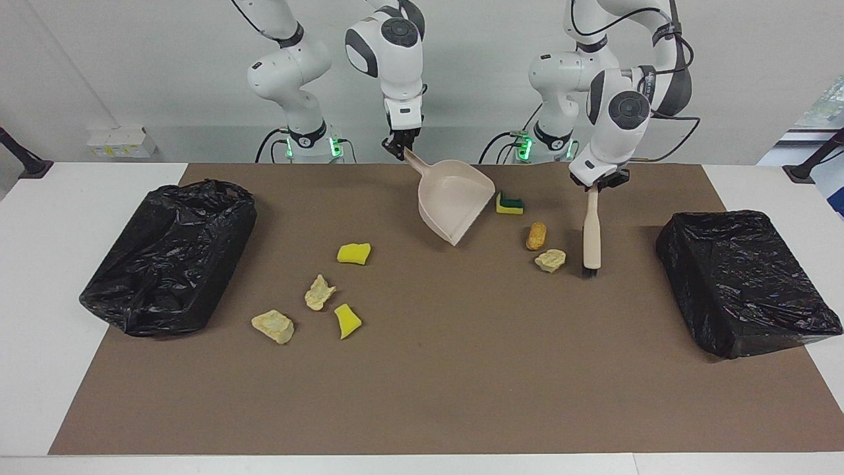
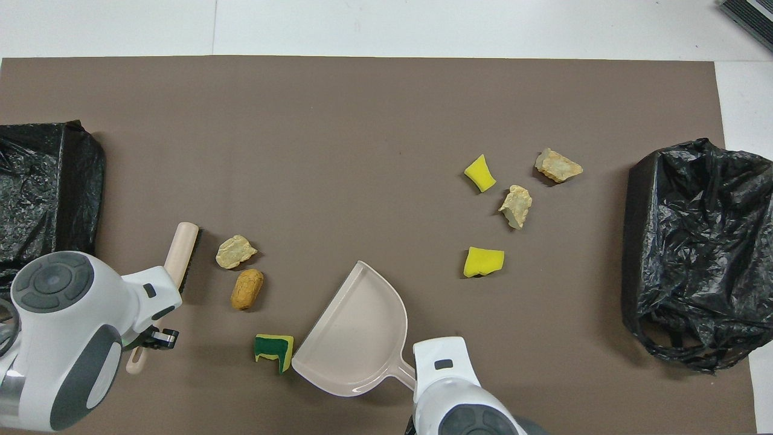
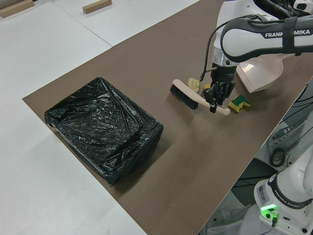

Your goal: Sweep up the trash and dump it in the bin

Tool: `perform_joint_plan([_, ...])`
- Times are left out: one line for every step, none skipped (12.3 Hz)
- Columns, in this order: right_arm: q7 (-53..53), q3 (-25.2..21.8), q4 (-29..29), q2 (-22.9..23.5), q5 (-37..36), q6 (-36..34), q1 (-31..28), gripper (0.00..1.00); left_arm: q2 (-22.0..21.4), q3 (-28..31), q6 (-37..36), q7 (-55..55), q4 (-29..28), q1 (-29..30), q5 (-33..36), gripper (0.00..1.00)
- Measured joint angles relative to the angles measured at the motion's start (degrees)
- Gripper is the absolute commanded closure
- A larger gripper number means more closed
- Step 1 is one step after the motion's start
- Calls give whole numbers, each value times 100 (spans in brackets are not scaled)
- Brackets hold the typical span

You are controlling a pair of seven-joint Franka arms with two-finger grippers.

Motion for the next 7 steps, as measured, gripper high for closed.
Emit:
perform_joint_plan([46, 2, -12, -26, 87, -20, 95, 100, -111, 18, 0, 0, -122, 0, -39, 100])
perform_joint_plan([51, 7, -15, -47, 127, -102, 161, 100, -221, 22, 0, 0, -254, -1, -59, 100])
perform_joint_plan([51, 8, -27, -79, 133, -192, 206, 100, -340, 19, -1, 0, -397, -8, -143, 100])
perform_joint_plan([51, 8, -73, -134, 134, -248, 233, 100, -484, 13, -12, 2, -553, -32, -328, 100])
perform_joint_plan([51, 8, -156, -204, 134, -259, 245, 100, -630, 8, -29, 4, -700, -120, -492, 100])
perform_joint_plan([51, 8, -245, -271, 134, -258, 245, 100, -757, 4, -70, 3, -812, -271, -575, 100])
perform_joint_plan([48, 8, -294, -312, 134, -250, 245, 100, -849, -1, -130, -60, -888, -460, -627, 100])
